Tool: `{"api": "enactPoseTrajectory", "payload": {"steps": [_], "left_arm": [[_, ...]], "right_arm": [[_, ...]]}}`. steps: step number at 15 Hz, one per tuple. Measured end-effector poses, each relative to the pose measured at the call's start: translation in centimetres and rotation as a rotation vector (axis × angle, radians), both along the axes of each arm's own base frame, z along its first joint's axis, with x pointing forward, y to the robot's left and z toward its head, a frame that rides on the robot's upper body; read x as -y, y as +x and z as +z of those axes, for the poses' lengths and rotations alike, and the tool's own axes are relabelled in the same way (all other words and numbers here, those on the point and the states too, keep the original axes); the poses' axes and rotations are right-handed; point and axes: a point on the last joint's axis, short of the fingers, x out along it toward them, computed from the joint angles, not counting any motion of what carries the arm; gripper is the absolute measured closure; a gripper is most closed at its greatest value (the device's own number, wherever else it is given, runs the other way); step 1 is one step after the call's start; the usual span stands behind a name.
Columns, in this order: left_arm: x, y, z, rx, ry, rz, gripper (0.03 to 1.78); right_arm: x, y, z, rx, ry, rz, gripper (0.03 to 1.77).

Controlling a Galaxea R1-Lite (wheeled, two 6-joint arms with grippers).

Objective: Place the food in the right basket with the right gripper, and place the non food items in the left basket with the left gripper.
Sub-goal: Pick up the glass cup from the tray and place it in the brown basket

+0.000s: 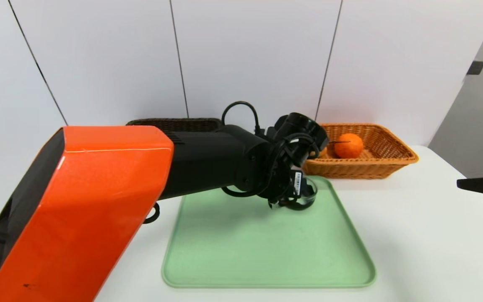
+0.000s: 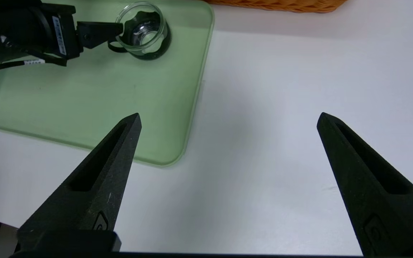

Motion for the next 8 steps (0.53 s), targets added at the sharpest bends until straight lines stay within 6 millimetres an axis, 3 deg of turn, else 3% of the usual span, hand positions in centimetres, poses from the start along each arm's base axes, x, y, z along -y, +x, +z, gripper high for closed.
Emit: {"api": "enactPoseTrajectory", "payload": {"steps": [8], "left_arm": [[0.6,0.4,-1.5,-0.006,0.014,-0.002,0.12]], "right_arm": [[-0.1,-0.8,-0.6,-0.008,-0.001,0.001,0.11]]}}
